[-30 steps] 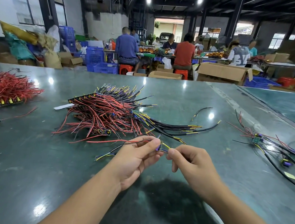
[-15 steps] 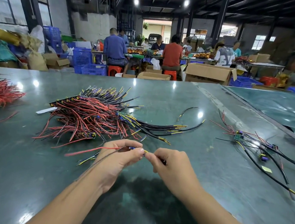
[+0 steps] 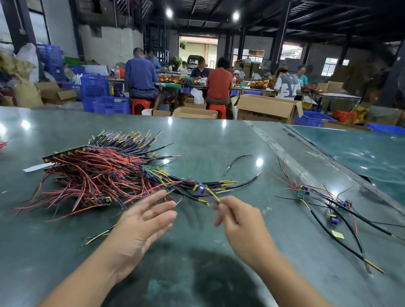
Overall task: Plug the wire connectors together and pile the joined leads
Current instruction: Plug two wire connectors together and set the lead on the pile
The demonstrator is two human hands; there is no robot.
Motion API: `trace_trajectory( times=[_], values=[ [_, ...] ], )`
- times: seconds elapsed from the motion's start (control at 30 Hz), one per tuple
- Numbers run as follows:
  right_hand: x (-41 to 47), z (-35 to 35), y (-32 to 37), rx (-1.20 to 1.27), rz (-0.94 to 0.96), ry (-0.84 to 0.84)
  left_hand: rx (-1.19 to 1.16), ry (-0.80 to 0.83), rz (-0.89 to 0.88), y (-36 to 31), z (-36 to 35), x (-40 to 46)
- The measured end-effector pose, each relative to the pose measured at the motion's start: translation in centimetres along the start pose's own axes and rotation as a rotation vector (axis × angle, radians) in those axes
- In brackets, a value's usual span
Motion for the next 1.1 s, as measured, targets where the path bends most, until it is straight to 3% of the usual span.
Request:
trace_trajectory(
  times=[0.17, 0.33, 0.5, 0.63, 0.73, 0.87, 0.97, 1.1],
  values=[
    [3.8, 6.0, -6.3, -0.015, -0.281, -0.256, -0.061, -0.061, -0.015, -0.4, 0.7, 0.3],
    [7.0, 8.1, -13.1, -0.151, -0.482, -0.192, -0.047, -0.075, -0.023, -0.4, 0.8, 0.3],
    [7.0, 9.7, -16.6, -0.524, -0.627, -0.123, -0.079, -0.194, -0.097, -1.1, 2.4, 0.6],
    [5.6, 11.2, -18.2, -0.583, -0.771, -0.165, -0.122, -0.295, -0.179, -2.0, 3.6, 0.7],
    [5.6, 11.3, -17.7, -0.637, -0.768, -0.166, -0.142, -0.36, -0.225, -2.3, 4.4, 0.9],
    [7.3, 9.9, -12.6, -0.729, -0.604, -0.134, -0.123, -0.456, -0.315, -3.0, 5.5, 0.9],
    [9.0, 7.6, -7.3, -0.659, -0.47, -0.077, 0.165, -0.568, -0.392, -4.0, 6.7, 0.6],
    [8.5, 3.5, 0.6, -0.492, -0.199, -0.14, 0.997, -0.498, -0.36, -4.8, 5.8, 0.9]
  ],
)
Point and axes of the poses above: each hand's wrist, its own x-axis towards the middle knuckle, its own z-axis out of the back of the hand, y = z × x, the point moved 8 cm from there along x, towards the middle knuckle, and after that the axes turned 7 degrees about -x, right-handed, at the moved point
